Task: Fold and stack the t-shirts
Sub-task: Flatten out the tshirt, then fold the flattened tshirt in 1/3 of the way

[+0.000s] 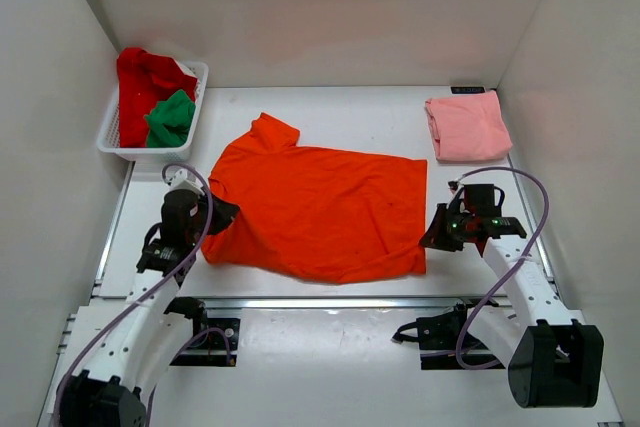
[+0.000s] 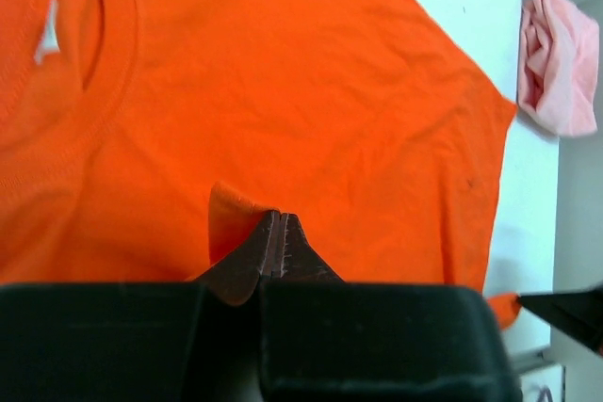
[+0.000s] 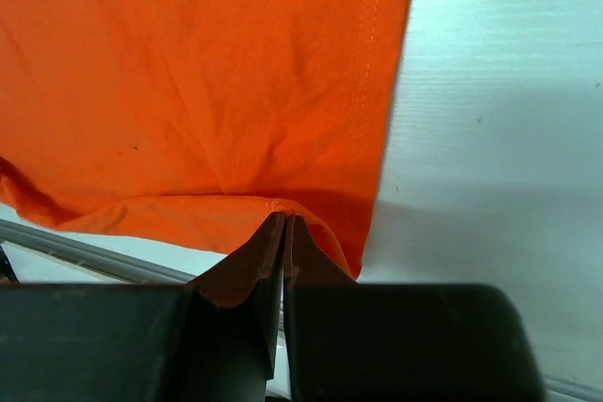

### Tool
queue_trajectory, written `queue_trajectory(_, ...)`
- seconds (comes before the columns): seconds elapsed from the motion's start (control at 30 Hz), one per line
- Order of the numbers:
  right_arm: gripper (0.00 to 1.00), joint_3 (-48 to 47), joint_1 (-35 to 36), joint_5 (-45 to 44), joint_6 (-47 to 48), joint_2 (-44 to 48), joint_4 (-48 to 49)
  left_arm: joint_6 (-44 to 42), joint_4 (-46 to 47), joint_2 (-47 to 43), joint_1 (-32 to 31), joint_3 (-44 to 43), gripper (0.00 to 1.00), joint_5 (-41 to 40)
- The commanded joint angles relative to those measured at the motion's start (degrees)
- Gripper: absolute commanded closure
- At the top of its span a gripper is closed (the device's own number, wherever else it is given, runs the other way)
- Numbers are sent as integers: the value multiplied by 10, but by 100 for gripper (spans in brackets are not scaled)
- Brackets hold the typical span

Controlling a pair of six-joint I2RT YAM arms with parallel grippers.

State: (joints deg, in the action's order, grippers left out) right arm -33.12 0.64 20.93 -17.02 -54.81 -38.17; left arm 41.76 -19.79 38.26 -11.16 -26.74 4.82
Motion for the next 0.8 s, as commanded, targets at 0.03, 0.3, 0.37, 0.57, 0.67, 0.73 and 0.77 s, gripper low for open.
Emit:
queue_trajectory(0.03, 99, 2, -6, 13, 15, -1, 39, -32, 70, 44, 31, -35, 100, -22)
queue_trajectory(0.3, 100, 5, -25, 7, 8, -14, 59, -47, 137, 102, 45, -38, 100, -25)
queue_trajectory(0.37, 100, 3, -29, 1, 5, -13, 61, -48, 154, 115, 44, -41, 100, -12)
queue_trajectory(0.57, 100, 8, -45, -10, 2, -13, 64, -56, 173, 152, 56, -60, 100, -16)
queue_trajectory(0.67, 100, 11, -50, -16, 0, -3, 70, -64, 169, 155, 57, -69, 100, -24)
queue_trajectory(0.73, 100, 12, -57, -17, 1, -3, 67, -67, 165, 156, 57, -74, 100, -30)
queue_trajectory(0.77, 100, 11, -57, -19, 1, -2, 72, -65, 171, 154, 55, -74, 100, -31)
